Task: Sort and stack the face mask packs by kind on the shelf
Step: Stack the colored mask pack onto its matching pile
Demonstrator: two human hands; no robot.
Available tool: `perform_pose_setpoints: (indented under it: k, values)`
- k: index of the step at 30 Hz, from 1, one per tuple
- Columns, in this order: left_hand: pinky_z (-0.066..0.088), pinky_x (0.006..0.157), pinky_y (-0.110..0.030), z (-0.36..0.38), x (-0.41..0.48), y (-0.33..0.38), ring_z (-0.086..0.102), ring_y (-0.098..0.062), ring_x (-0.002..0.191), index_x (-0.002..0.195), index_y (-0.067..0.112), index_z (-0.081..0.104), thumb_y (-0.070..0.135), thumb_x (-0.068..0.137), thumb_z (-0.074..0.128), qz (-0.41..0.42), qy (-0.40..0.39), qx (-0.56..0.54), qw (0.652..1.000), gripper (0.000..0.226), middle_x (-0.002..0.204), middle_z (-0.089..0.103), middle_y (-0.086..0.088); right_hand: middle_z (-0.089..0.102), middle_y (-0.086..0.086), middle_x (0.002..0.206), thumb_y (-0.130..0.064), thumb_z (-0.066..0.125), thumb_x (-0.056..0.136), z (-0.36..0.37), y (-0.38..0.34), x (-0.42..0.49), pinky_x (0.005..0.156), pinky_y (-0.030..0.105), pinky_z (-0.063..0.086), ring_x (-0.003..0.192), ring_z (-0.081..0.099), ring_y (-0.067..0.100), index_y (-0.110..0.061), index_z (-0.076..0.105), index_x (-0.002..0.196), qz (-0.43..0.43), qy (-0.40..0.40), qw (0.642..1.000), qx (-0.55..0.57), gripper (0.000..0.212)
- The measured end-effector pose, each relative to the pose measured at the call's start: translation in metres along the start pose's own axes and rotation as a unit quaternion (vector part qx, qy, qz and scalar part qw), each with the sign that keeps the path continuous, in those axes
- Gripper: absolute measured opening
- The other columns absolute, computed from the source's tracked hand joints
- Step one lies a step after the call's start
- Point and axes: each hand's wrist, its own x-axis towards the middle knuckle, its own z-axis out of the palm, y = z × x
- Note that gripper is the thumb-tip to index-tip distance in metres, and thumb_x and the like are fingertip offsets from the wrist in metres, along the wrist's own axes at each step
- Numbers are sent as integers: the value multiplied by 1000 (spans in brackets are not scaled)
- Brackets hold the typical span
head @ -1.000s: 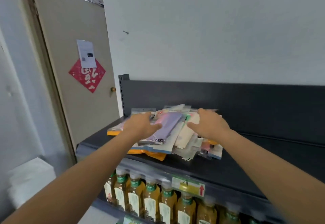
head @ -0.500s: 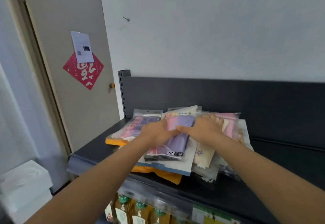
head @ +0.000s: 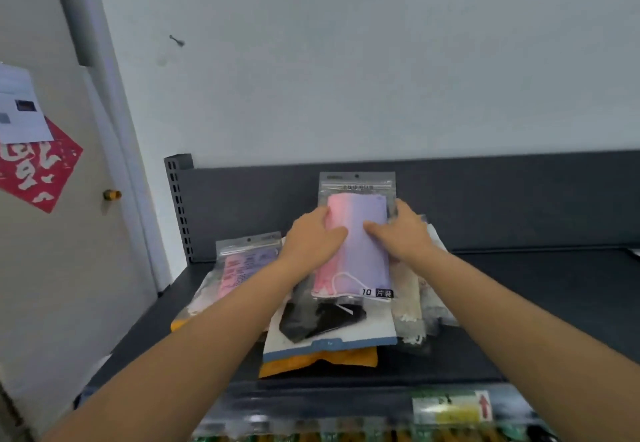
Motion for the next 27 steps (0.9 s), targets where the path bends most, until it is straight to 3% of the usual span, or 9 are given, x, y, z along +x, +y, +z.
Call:
perform_pose_setpoints:
  k: [2,4,6,9,11,15,18,23,27]
  values:
    - [39,95,-27,4,3,7,49,-23,125,143,19,43,22,87,60,15,-20,-48,999,59,141,50,-2,60,9,117,-23,68,85,-15,1,-9,74,36,54,101,59,28,-10,46,129,16,26,999,21,51]
    - [42,91,-27,14,7,16,52,-20,116,139,21,47,14,80,70,-1,-52,-154,987,63,131,53,4,59,10,124,-25,67,87,-34,6,-17,79,31,46,108,57,29,-8,43,132,28,54,998,-2,54]
    - [49,91,-35,26,10,30,54,-22,117,140,22,46,7,74,76,-25,-88,-261,961,74,136,53,1,55,11,130,-29,65,89,-55,13,-26,84,29,40,115,55,29,-4,39,136,45,78,996,-23,59]
    - [52,80,-33,52,7,60,55,-24,115,140,20,47,0,75,73,-16,-135,-316,939,73,136,52,-3,54,13,129,-34,65,89,-91,29,-39,86,30,41,116,54,28,-2,36,137,74,115,990,-33,65]
    - [52,84,-34,74,4,83,57,-25,113,138,17,49,-2,77,71,-5,-156,-332,930,68,135,52,-3,51,13,132,-34,65,88,-117,42,-46,87,32,43,116,53,28,-3,37,138,87,135,986,-36,65]
    - [53,90,-38,123,-4,132,63,-25,107,127,15,56,6,74,77,15,-170,-299,939,57,125,61,-4,48,10,134,-28,68,85,-174,76,-55,79,26,38,108,52,22,-4,41,136,111,154,981,-49,62]
    - [48,82,-29,164,-10,165,59,-20,102,127,15,54,10,77,76,43,-182,-260,947,54,114,59,1,57,9,122,-23,73,81,-215,108,-54,78,26,39,95,51,18,-5,51,125,119,152,979,-61,52]
    - [50,91,-33,239,-8,212,59,-19,100,114,15,59,15,80,75,60,-196,-180,962,38,106,58,4,58,12,124,-19,78,77,-272,177,-33,88,30,43,111,56,26,-5,53,126,131,109,980,-101,57]
    - [53,89,-36,312,7,245,63,-22,102,116,9,62,22,78,76,39,-200,-117,972,42,113,65,-2,60,10,119,-20,74,81,-315,242,-1,85,27,41,109,57,25,-4,54,122,134,47,982,-126,49]
